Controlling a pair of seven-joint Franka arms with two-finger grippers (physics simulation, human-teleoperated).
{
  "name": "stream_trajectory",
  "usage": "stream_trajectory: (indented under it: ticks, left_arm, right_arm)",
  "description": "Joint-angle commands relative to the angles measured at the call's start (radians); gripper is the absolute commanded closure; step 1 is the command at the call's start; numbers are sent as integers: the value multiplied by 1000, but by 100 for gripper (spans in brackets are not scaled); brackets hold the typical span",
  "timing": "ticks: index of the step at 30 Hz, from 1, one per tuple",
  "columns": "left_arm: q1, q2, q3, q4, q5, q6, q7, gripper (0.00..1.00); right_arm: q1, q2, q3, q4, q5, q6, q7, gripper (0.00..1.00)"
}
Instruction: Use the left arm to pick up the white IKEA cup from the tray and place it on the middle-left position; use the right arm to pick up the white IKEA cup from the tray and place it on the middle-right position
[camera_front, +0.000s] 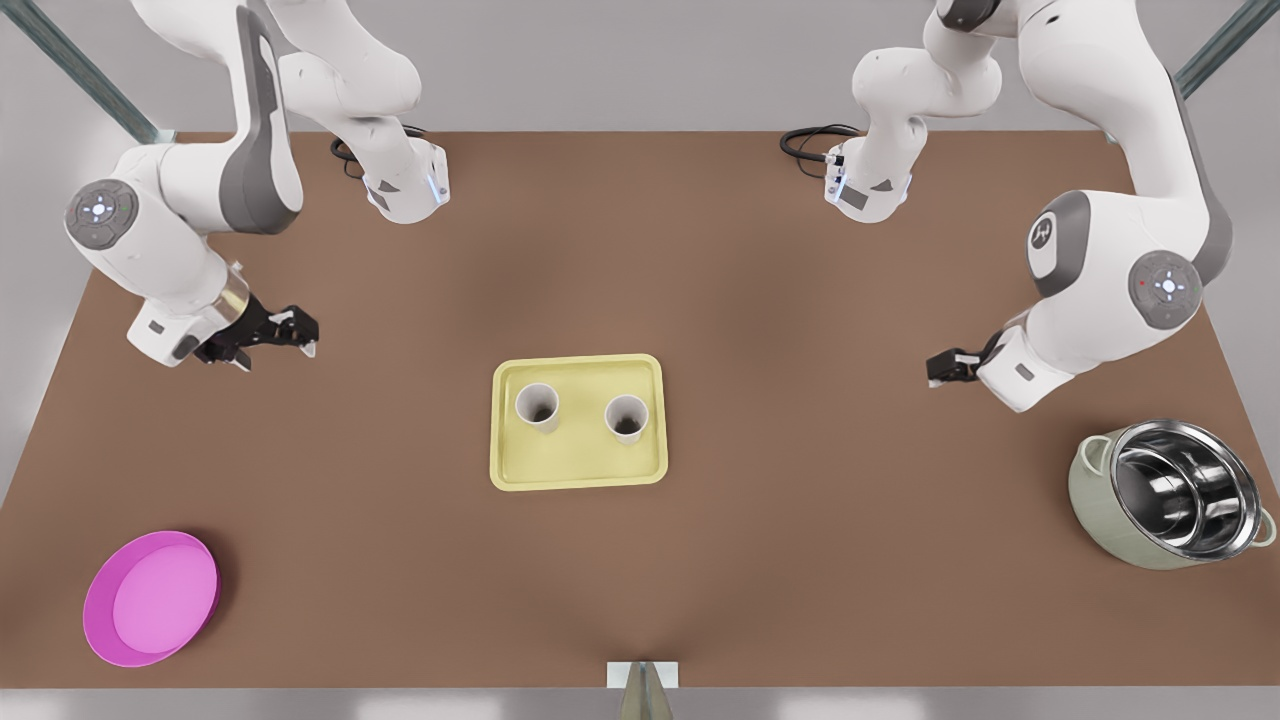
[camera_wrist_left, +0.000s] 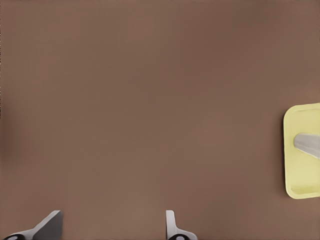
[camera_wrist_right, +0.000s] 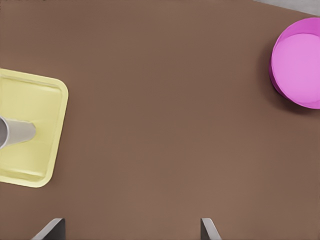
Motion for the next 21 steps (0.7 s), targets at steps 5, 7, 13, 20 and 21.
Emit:
stream_trajectory:
  ticks: [5,7,13,20,21]
  left_arm:
    - [-216,80,-2,35,91,49,-163,0]
    - [-302,154,-5,79,83,53,-349,0]
    - [-478,348,-7,121,16,321,-780,0]
    - [-616,471,-7,153,106,482,-974,0]
    - [-621,487,-7,155,106,507,-978,0]
  right_arm:
    - [95,107,14,143,-4,-114,28,0]
    - [217,190,14,267,-3,-226,195,0]
    - [427,290,25,310,123,-208,259,0]
    - [468,434,28,238,158,205,244,0]
    - [471,446,28,238,151,208,244,0]
